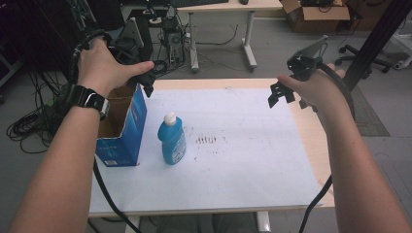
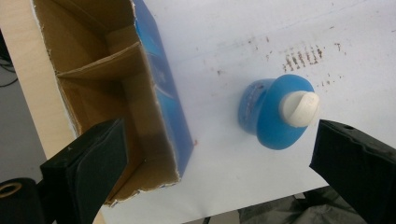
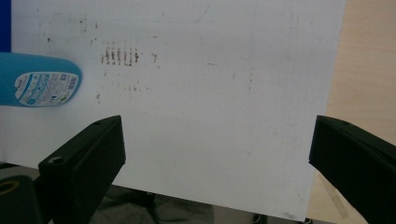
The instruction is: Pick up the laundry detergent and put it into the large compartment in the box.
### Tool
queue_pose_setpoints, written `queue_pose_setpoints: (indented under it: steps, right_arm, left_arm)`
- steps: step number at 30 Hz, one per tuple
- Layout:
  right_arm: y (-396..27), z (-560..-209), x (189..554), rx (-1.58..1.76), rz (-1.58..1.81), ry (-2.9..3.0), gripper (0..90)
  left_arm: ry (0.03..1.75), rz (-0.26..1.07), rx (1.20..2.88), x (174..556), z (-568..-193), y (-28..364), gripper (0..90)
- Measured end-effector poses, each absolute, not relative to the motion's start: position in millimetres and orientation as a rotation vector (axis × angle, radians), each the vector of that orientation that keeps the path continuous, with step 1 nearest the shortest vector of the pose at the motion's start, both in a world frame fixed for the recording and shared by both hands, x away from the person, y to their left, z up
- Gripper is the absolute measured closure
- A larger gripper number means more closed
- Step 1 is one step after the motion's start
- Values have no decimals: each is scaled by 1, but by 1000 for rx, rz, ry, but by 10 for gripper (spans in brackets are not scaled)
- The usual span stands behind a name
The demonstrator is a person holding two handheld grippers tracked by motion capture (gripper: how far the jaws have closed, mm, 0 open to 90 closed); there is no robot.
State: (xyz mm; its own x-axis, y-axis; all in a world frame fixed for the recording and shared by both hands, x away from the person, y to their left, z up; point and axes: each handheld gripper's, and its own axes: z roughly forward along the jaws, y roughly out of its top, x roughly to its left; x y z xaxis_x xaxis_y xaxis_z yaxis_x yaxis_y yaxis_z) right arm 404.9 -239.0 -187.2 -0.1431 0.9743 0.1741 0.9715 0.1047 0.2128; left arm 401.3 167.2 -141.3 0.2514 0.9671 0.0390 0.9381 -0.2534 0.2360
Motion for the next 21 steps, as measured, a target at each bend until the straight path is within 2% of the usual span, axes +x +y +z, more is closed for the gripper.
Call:
queue_pose_setpoints:
  steps: [21]
  right_arm:
    - [-244, -195, 408, 2057, 446, 2354, 38]
  left_arm:
    - [1712, 251, 2415, 405, -140, 153, 49]
